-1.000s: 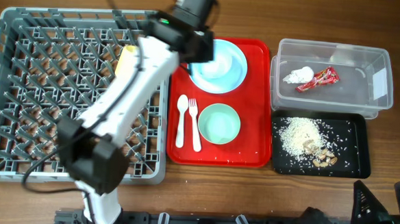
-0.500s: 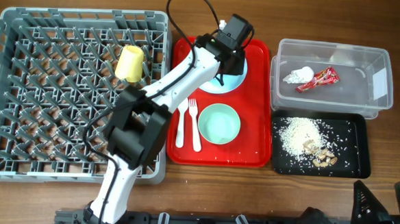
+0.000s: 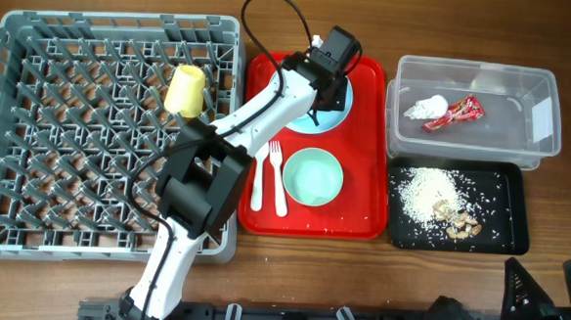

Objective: Sort waste into correct bins and load items into the dishwasher rack
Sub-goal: 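Reach the left gripper to the light blue bowl on the plate and grasp it, then carry the light blue bowl into the dish rack and release it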

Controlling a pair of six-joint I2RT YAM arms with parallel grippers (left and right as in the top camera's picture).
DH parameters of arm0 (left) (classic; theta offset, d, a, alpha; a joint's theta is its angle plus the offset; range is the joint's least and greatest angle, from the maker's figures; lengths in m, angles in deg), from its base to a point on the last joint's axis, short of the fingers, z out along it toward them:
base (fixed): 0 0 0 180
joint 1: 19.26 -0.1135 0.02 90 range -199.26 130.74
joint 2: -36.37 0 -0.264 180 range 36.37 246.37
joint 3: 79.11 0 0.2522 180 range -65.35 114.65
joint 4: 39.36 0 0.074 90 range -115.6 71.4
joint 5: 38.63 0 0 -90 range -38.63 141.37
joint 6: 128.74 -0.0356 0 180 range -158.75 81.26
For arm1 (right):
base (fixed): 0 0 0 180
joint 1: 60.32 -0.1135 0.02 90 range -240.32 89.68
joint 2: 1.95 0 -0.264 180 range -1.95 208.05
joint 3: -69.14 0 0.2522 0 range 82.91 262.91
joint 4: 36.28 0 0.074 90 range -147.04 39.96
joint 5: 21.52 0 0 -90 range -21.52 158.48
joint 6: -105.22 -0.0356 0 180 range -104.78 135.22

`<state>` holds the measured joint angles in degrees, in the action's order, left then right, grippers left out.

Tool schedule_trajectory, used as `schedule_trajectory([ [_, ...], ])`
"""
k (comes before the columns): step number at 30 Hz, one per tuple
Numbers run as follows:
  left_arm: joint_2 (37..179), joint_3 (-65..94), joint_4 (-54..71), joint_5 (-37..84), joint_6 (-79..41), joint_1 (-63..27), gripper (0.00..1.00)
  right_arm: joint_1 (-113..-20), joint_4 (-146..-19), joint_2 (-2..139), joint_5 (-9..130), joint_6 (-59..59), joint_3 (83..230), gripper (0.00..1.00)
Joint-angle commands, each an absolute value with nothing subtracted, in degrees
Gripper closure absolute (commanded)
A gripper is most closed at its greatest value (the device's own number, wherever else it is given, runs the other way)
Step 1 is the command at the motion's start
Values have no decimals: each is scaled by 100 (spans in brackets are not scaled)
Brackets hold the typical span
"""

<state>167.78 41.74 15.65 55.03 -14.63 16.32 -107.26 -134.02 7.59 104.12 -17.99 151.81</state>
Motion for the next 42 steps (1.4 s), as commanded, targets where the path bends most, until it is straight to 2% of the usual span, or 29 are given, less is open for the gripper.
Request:
schedule_trajectory([
  [1,16824,4137,1703,5623,-1441,1608,96,-10724,-13391,687,10486,-1841,15179,0],
  [4,16474,4332,1917,5404,-1231,1522,96,-10724,-13391,687,10486,-1839,15179,0],
  [9,15259,4795,2675,4386,-1283,1452,96,-10724,-13391,687,10486,-1839,15179,0],
  [17,13039,4810,4177,4342,-1906,1210,96,-10724,-13391,687,10486,-1837,15179,0],
  [21,12348,4808,5335,3422,-2531,268,96,-10724,-13391,687,10486,-1839,15179,0],
  [26,12346,4747,6603,679,-4225,-1485,96,-10724,-13391,687,10486,-1839,15179,0],
  [28,12496,4404,7091,-348,-5257,-2526,96,-10724,-13391,687,10486,-1841,15179,0],
  [35,12693,2725,7001,-1684,-6433,-3660,96,-10724,-13391,687,10486,-1839,15179,0],
  [42,13292,1130,6151,-2704,-6857,-3780,96,-10724,-13391,687,10486,-1839,15179,0],
])
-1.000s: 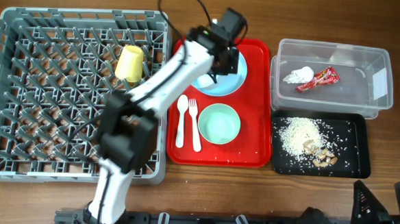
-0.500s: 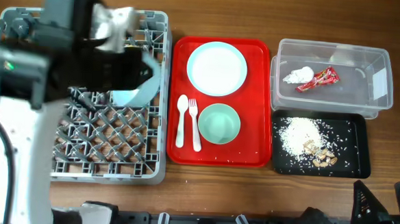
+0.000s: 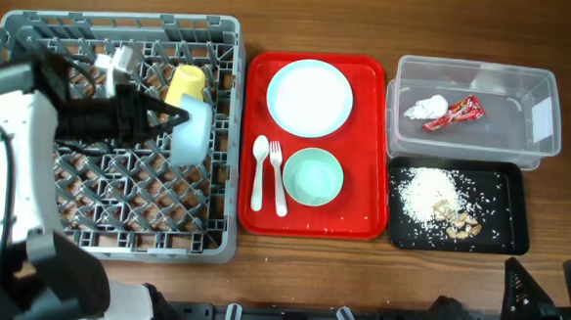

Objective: Sort waste into correct bins and load items into the dishwasher rack
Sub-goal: 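Carry the light blue bowl into the dish rack and release it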

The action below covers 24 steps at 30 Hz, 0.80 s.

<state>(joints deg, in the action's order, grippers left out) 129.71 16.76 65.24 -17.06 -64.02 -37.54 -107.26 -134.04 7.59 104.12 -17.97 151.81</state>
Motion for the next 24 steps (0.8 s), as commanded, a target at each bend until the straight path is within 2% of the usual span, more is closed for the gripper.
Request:
schedule_trajectory([
  [1,13410,1014,6026,-2851,-6857,-3780,96,-10724,-13391,687,10486,-1839,15179,0],
  [4,13786,791,5630,-3196,-6852,-3780,96,-10724,-13391,687,10486,-1839,15179,0],
  [11,14551,784,5209,-3168,-6833,-3892,96,-10724,-13391,687,10486,-1839,15179,0],
  [20,14850,784,4990,-2427,-6833,-4429,96,-10724,-13393,687,10486,-1837,15179,0],
  [24,14848,784,4955,-1985,-6831,-4702,88,-10724,-13393,687,10486,-1837,15179,0],
])
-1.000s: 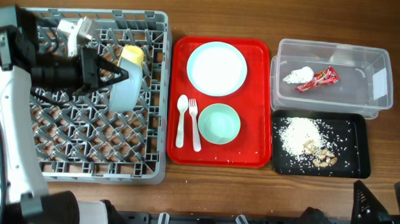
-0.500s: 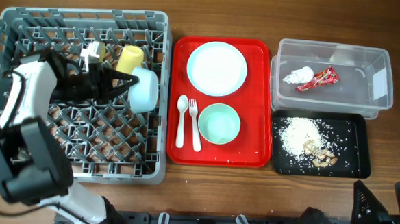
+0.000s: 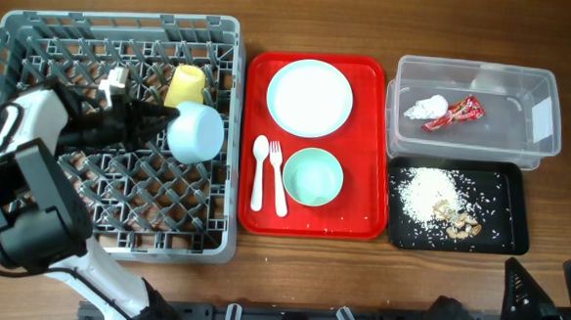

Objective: Sort waste into correct bins and load items into the dishwasher rack
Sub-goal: 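Carry the light blue bowl into the dish rack and release it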

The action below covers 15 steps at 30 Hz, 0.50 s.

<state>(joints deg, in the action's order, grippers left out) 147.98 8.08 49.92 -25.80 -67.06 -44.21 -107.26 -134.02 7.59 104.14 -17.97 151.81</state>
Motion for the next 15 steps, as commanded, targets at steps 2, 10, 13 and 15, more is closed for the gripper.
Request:
schedule_trajectory([
  [2,14848,784,4879,-1736,-6833,-4862,0,-10724,-13393,687,10486,-1839,15179,0],
  [10,14831,1147,5025,-1603,-6592,-5308,0,-10724,-13393,687,10486,-1839,15179,0],
  [13,14673,1525,5338,-1601,-6490,-5352,1,-10724,-13393,687,10486,-1839,15179,0],
  [15,14374,1744,5506,-1599,-6485,-5304,0,-10724,-13393,687,10486,-1839,15179,0],
])
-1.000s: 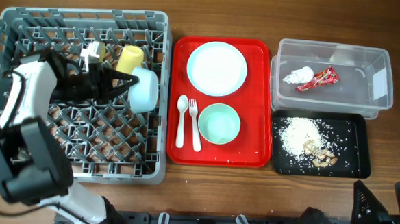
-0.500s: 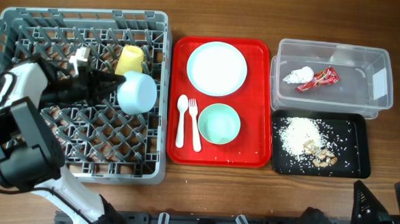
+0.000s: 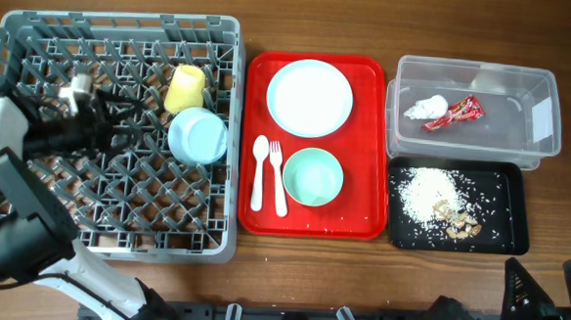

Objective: Sort waste into correct bins and load items into the dishwasher rack
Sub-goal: 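Carry the light blue bowl into the dish rack and release it, then reach the left gripper to the green bowl and grasp its rim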

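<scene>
The grey dishwasher rack (image 3: 27, 227) fills the left of the overhead view. A yellow cup (image 3: 185, 88) and a light blue cup (image 3: 198, 136) stand in it near its right edge. My left gripper (image 3: 138, 125) lies over the rack just left of the blue cup, open and apart from it. On the red tray (image 3: 362, 198) are a white plate (image 3: 309, 98), a green bowl (image 3: 312, 175), a white spoon (image 3: 258, 173) and a white fork (image 3: 278, 177). My right gripper (image 3: 548, 289) sits low at the bottom right corner, its dark fingers apart and holding nothing.
A clear plastic bin (image 3: 538, 114) at the back right holds a red wrapper (image 3: 454, 113) and a crumpled tissue (image 3: 424, 108). In front of it a black tray (image 3: 513, 216) holds rice and food scraps (image 3: 438, 199). Bare wood shows along the table's front edge.
The blue cup was tilted in my left gripper beside the yellow cup. Now it stands in the rack, let go, and the gripper is further left, open.
My left gripper was first over the white plate on the red tray. Then it held the light blue cup sideways over the rack, then tilted beside the yellow cup. The cup now stands free in the rack and the plate is bare.
</scene>
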Controlling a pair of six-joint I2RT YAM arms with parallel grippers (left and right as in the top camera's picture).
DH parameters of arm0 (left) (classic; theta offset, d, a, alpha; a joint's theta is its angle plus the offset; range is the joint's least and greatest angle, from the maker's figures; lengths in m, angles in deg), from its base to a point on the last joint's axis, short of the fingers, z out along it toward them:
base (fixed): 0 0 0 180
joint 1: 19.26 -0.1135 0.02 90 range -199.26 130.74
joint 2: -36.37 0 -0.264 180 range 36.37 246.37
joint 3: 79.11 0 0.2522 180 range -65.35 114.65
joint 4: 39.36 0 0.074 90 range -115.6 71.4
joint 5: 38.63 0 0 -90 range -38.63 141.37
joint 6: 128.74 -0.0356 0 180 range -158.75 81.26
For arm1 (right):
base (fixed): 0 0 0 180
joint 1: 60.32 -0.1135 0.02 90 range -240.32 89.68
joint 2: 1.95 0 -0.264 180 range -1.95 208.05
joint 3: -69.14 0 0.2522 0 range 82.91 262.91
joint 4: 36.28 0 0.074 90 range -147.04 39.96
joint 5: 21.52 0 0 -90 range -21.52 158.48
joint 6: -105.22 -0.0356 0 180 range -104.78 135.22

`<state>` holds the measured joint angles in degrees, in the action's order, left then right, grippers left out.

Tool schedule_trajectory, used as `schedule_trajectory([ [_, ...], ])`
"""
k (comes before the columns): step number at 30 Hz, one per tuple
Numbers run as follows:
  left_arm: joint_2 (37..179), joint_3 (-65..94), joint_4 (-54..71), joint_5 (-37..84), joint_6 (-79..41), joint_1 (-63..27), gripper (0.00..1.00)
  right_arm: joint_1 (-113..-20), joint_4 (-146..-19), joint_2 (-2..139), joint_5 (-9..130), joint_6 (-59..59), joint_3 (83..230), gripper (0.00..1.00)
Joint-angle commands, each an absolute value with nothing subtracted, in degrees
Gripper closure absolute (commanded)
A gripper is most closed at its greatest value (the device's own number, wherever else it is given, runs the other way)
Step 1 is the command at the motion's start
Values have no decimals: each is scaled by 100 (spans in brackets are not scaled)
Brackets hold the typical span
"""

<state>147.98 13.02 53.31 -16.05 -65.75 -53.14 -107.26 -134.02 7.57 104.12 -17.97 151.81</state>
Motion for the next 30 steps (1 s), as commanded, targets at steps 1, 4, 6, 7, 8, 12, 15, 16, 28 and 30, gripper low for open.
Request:
schedule_trajectory([
  [1,14179,1796,5519,-1599,-6428,-5253,0,-10724,-13393,687,10486,-1839,15179,0],
  [4,13508,1816,5150,-1238,-5729,-4976,1,-10724,-13393,687,10486,-1837,15179,0],
  [6,13021,1816,4638,-257,-4713,-4606,1,-10724,-13393,687,10486,-1839,15179,0],
  [7,12741,1816,4328,598,-4020,-4285,0,-10724,-13393,687,10486,-1839,15179,0],
  [8,12551,1816,4135,1256,-3548,-3990,0,-10724,-13393,687,10486,-1839,15179,0],
  [12,12083,1814,3626,3053,-2623,-1975,0,-10724,-13393,687,10486,-1837,15179,0],
  [15,12169,1814,3252,3330,-2625,-904,0,-10724,-13393,687,10486,-1839,15179,0],
  [16,12249,1814,3086,3341,-2623,-504,0,-10724,-13393,687,10486,-1839,15179,0],
  [28,13563,1814,2472,3346,-2579,2023,0,-10724,-13393,687,10486,-1839,15179,0],
  [30,13913,1814,2472,3374,-2514,2318,0,-10724,-13393,687,10486,-1839,15179,0],
])
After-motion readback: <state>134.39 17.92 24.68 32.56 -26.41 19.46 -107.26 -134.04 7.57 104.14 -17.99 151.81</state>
